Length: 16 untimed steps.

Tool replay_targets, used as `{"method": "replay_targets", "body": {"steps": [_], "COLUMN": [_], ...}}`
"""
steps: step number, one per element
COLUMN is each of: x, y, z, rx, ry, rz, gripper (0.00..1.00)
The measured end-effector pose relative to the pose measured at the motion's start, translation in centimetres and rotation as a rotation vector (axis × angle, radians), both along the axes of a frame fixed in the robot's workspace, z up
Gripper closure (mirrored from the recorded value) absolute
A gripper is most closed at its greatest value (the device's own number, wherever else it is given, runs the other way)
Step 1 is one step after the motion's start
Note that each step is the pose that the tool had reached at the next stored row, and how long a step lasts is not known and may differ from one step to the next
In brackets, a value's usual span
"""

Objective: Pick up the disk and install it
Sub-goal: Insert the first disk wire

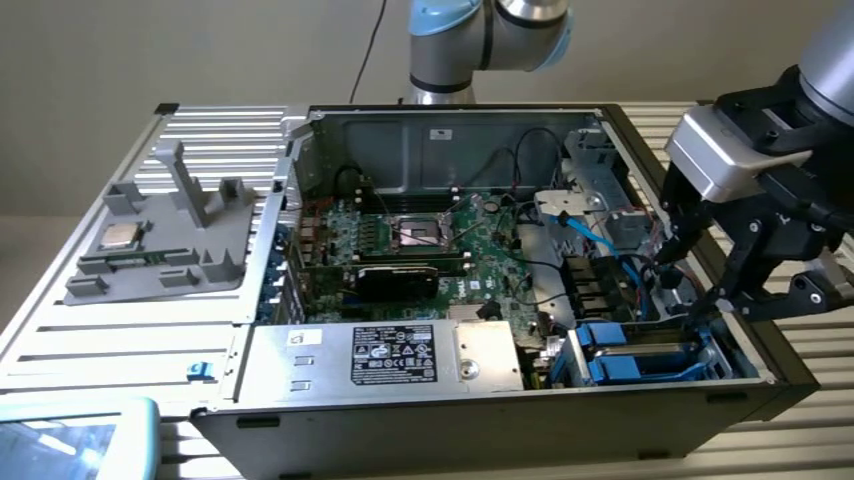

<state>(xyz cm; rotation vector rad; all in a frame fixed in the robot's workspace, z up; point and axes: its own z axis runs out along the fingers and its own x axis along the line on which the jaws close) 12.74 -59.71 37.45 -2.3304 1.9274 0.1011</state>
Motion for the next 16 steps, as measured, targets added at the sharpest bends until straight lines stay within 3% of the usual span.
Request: {"method": "replay_targets", "body": {"steps": [2,4,7,8,13,14,16], "x": [0.3,1.2,2.0,2.1,2.1,2.1,2.2], "y": [0.30,0.31,-0.02,-0.25,-1.55,-1.87,-2.59], "z": [0.08,0.32,0.38,0.38,0.39,0.38,0.39], "rx": [0.0001,0.0003,0.0020,0.0054,0.0429,0.0457,0.0458], "ry": [-0.0001,0.0005,0.0032,0.0055,0.0153,0.0165,0.0180], "rz": [0.000,0.000,0.000,0.000,0.000,0.000,0.000], "gripper": [0.47,0.47,0.47,0.47,0.47,0.47,0.47]}}
